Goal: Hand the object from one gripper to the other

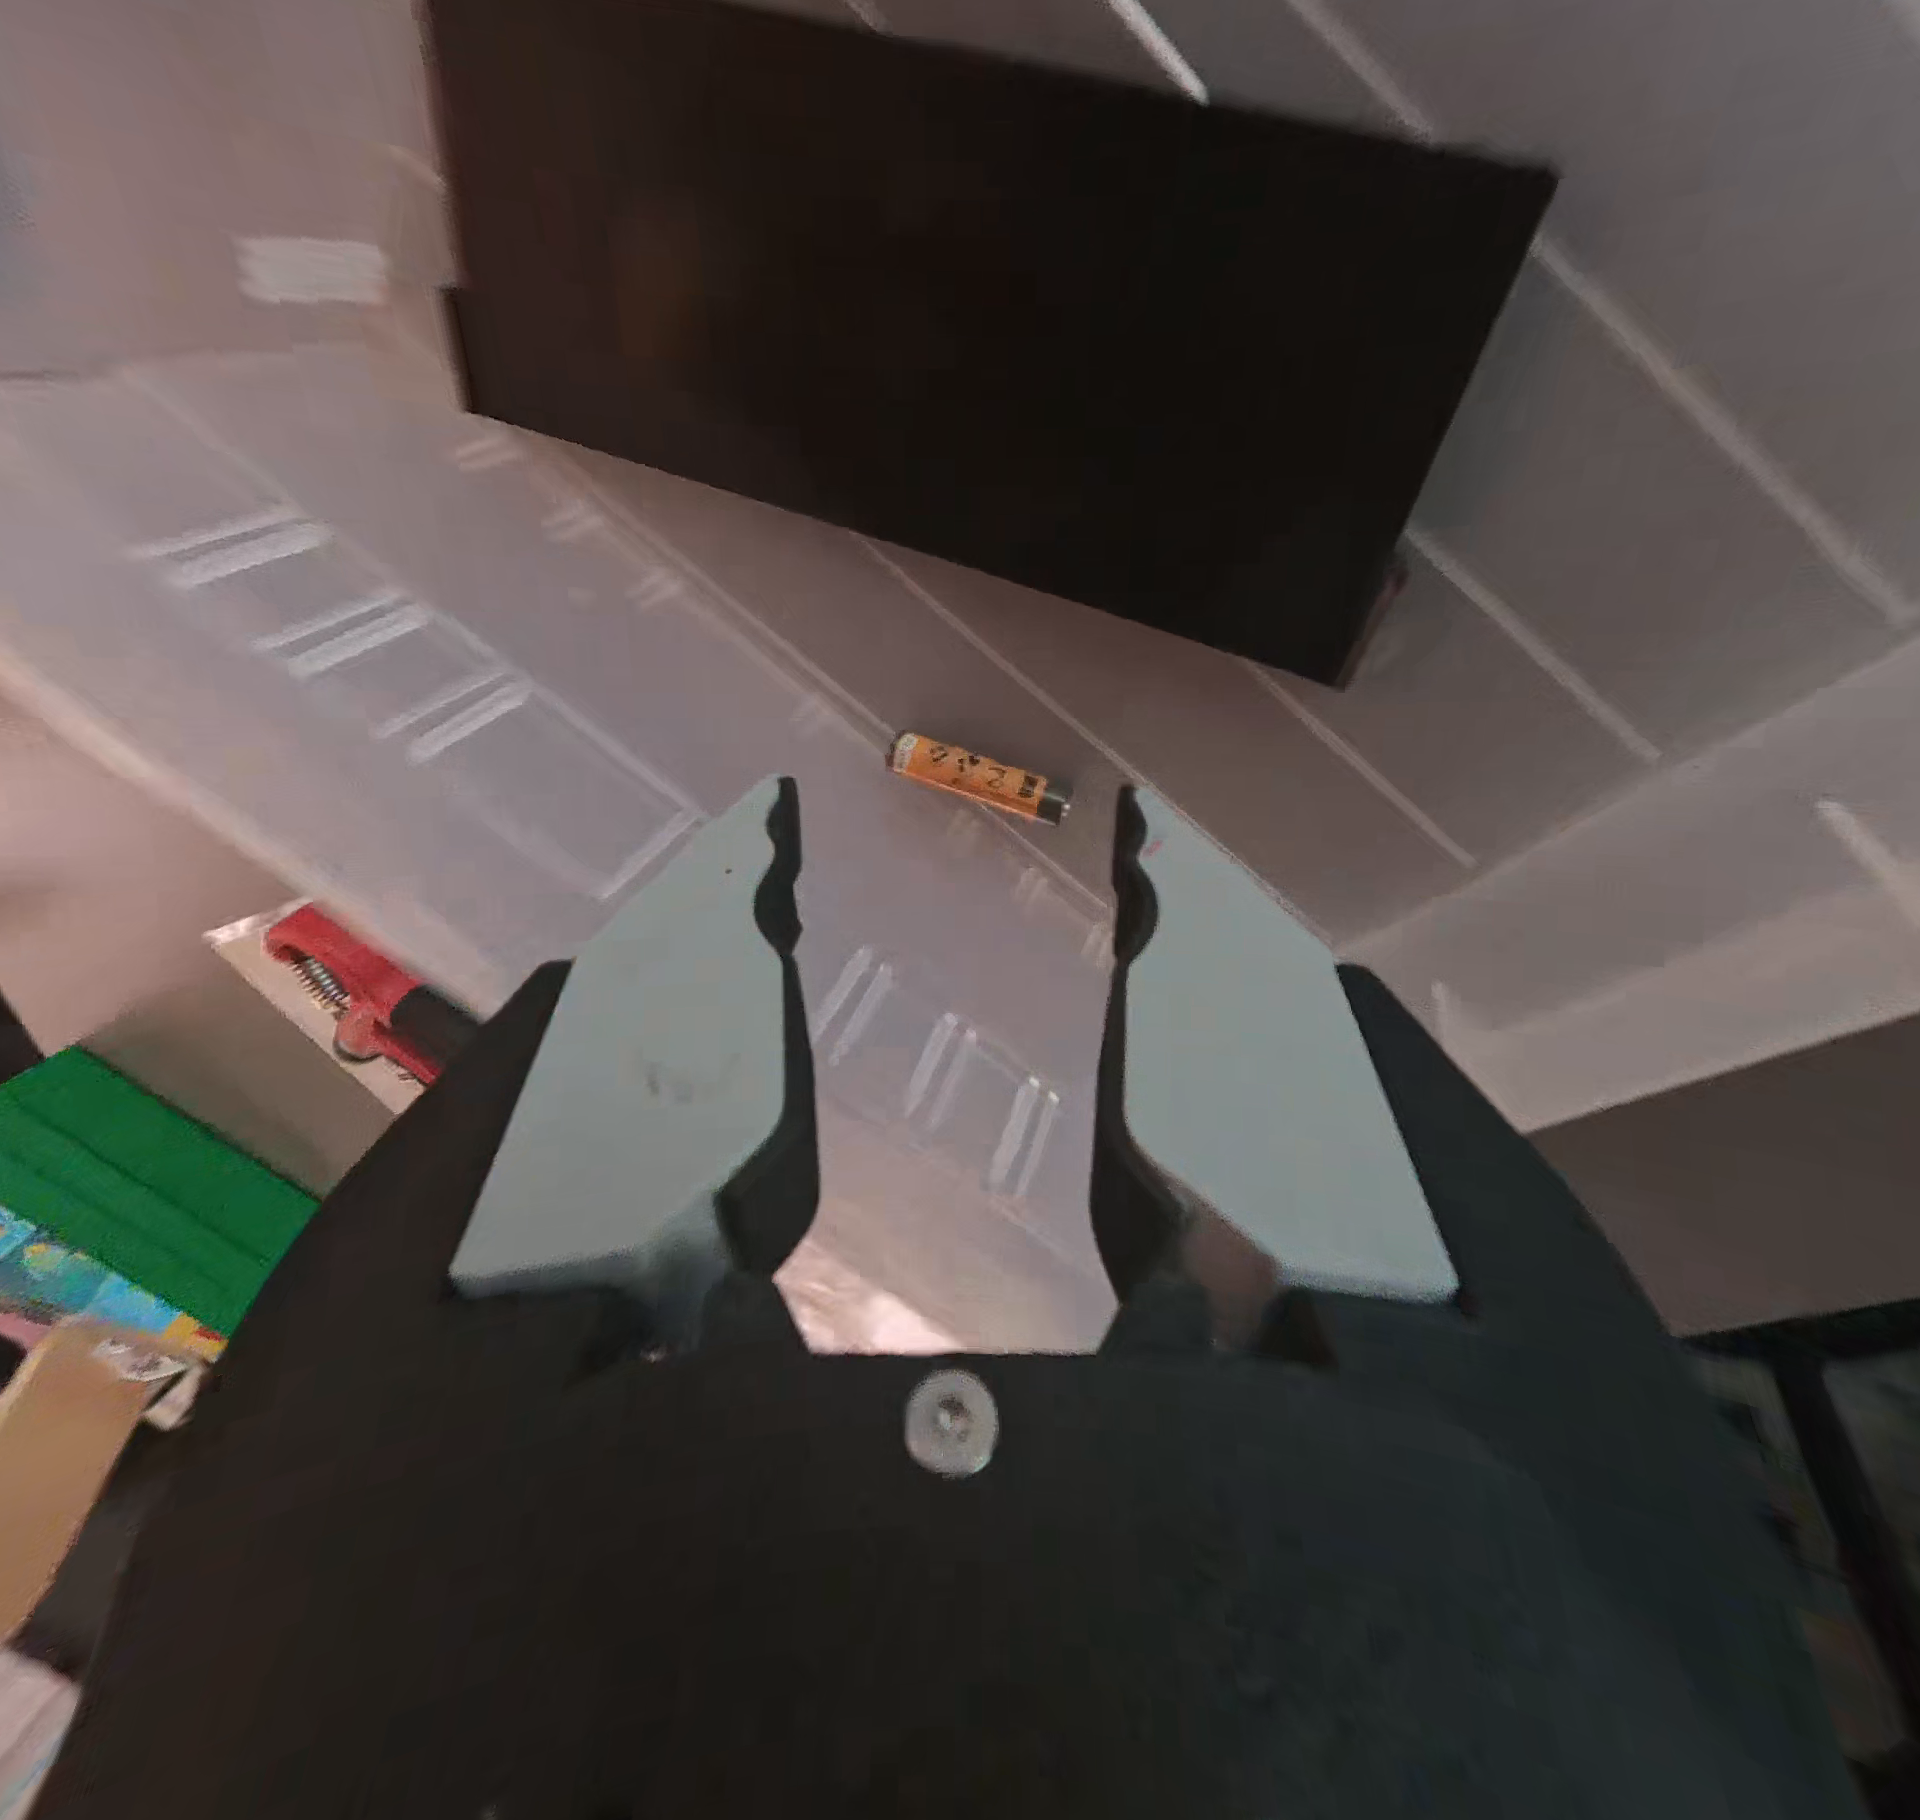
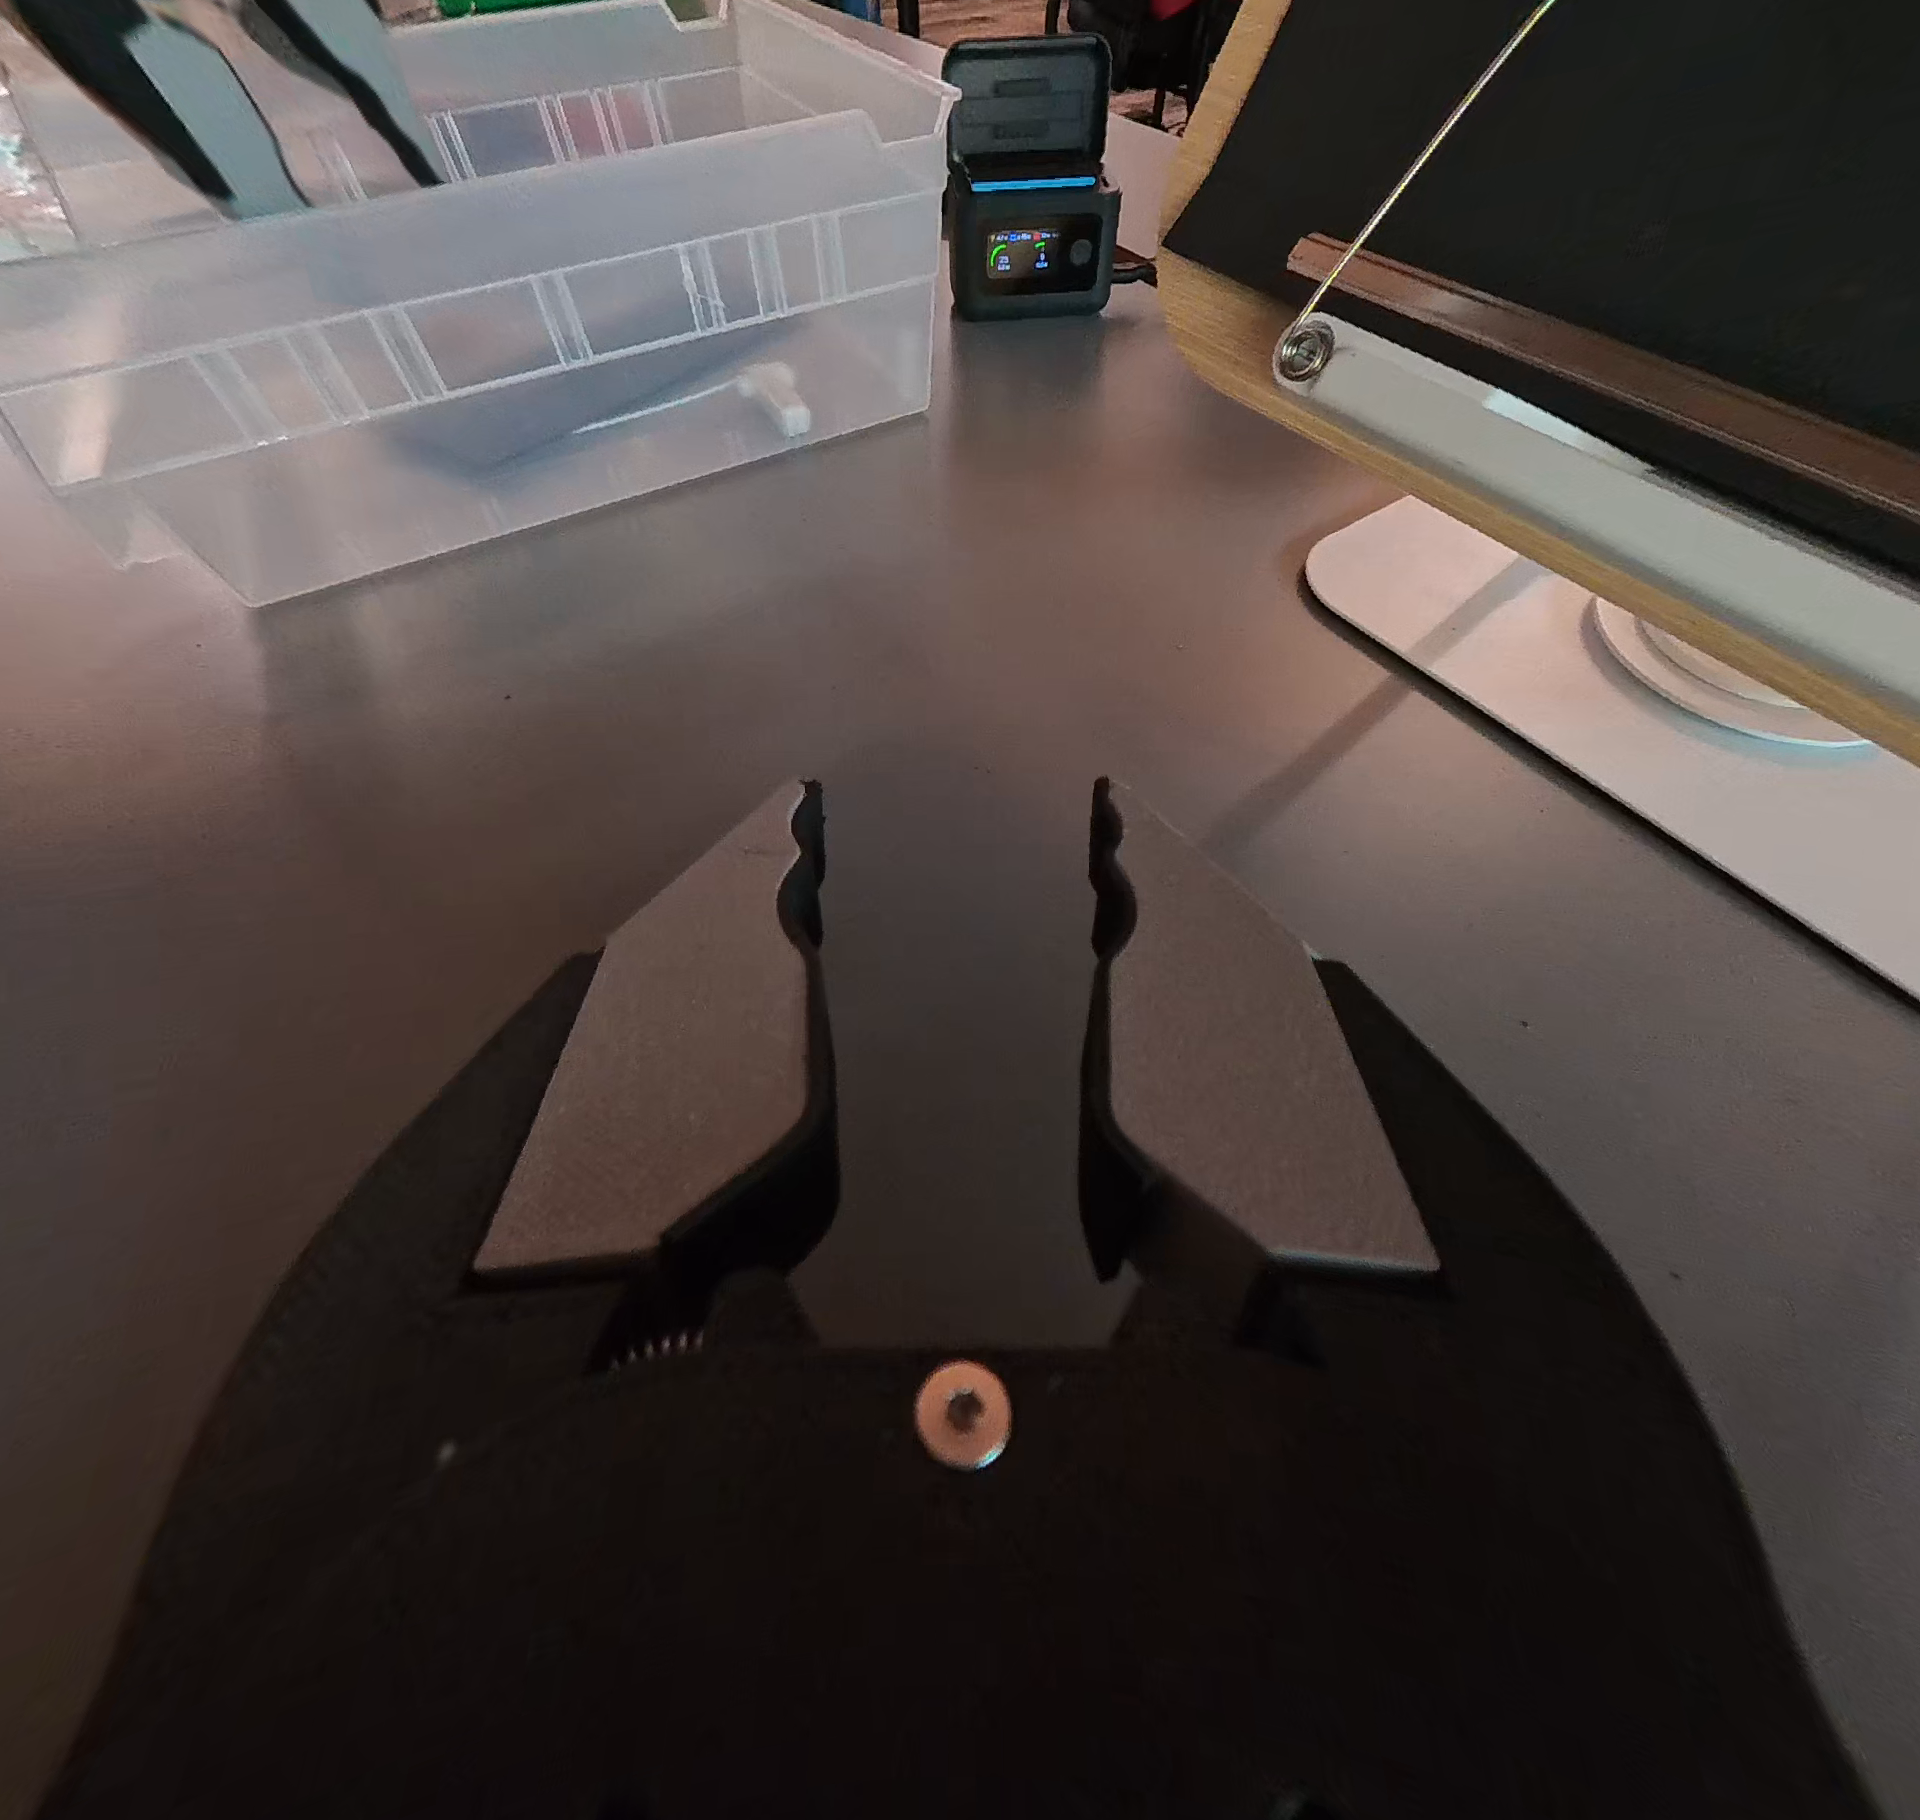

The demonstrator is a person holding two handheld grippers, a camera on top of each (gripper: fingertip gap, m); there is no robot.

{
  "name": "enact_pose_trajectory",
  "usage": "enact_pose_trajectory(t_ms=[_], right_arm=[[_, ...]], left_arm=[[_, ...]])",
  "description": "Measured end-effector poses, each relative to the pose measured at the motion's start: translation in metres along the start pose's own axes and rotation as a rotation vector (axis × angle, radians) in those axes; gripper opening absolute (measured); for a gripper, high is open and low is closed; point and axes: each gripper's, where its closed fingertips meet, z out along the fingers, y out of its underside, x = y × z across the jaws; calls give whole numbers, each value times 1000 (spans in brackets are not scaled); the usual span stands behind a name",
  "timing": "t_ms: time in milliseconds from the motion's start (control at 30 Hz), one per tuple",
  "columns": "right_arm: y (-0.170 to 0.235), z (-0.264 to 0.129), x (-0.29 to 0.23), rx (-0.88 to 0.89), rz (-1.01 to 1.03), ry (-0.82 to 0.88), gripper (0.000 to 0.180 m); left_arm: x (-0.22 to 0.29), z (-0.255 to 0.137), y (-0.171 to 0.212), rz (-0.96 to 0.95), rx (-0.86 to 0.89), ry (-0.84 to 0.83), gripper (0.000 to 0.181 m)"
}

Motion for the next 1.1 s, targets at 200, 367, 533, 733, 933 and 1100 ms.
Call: enact_pose_trajectory(t_ms=[200,367,533,733,933,1100], right_arm=[[0,0,-1,-3,4,-10,48],[3,2,-3,-21,-13,-16,47],[3,3,-6,-27,-20,-22,46],[2,2,-5,-15,-10,-25,45],[2,3,-7,-20,-13,-33,45],[3,3,-9,-28,-22,-38,45]], left_arm=[[0,26,6,126,-141,-2,60],[1,27,12,187,-201,46,62],[2,32,21,353,-297,88,55],[2,36,25,409,-403,136,52],[6,35,26,346,-412,197,43],[0,20,2,278,-191,148,43]])
